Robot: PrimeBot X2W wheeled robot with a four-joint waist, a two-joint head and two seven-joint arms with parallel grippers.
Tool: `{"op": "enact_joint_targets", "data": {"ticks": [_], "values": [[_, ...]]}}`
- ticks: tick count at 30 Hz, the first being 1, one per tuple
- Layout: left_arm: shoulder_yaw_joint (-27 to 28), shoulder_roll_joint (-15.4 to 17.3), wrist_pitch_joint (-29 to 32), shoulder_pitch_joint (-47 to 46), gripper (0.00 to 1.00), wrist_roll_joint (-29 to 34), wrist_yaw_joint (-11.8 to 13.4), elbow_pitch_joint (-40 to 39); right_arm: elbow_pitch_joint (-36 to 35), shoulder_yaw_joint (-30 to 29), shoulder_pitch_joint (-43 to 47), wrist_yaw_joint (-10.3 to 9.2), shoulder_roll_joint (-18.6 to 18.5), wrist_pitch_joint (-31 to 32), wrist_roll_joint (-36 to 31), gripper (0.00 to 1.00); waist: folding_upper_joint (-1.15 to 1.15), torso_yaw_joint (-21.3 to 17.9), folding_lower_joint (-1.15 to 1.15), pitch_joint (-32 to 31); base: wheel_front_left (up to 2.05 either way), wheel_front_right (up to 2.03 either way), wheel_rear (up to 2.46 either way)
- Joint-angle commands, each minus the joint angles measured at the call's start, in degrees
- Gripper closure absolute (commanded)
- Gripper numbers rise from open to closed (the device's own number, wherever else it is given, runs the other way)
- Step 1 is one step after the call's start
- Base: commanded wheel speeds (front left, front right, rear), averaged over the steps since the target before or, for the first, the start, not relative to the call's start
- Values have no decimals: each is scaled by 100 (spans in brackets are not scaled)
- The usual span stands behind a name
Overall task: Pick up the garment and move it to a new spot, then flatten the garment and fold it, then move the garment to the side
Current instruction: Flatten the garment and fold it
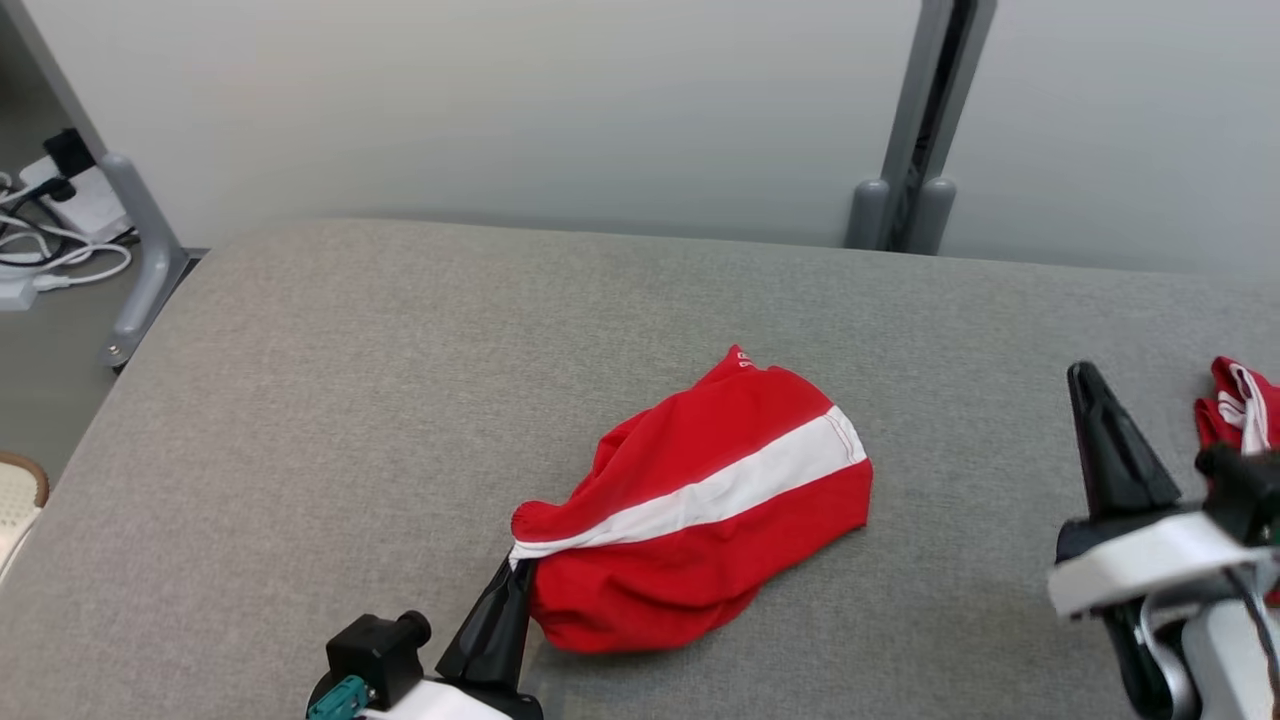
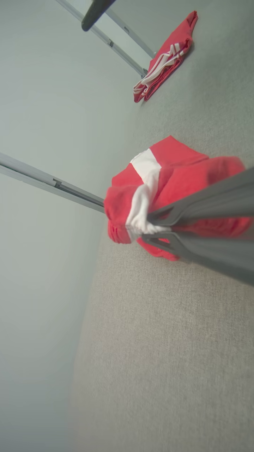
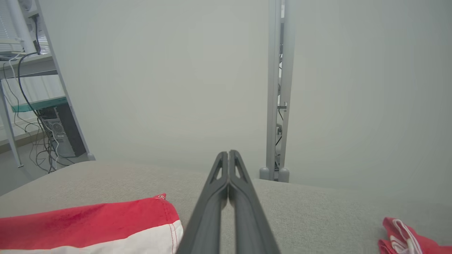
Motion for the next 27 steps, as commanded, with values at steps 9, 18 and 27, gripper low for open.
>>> {"op": "enact_joint_targets", "data": {"ticks": [9,18,27], "values": [[121,24,-20,61,100,93,-34,-21,-889,-689,1173,1,777,-28,-837,100,0,-162,0,-44,0,0,0],[176,23,-20,96,100,113,-53,-7,-879,-743,1691,1,1051,-28,-1005,0,0,-196,0,-57,0,0,0],[147,23,-20,60,100,117,-53,20,-868,-711,1687,1,1109,-28,-1087,0,0,-184,0,-56,0,0,0]]}}
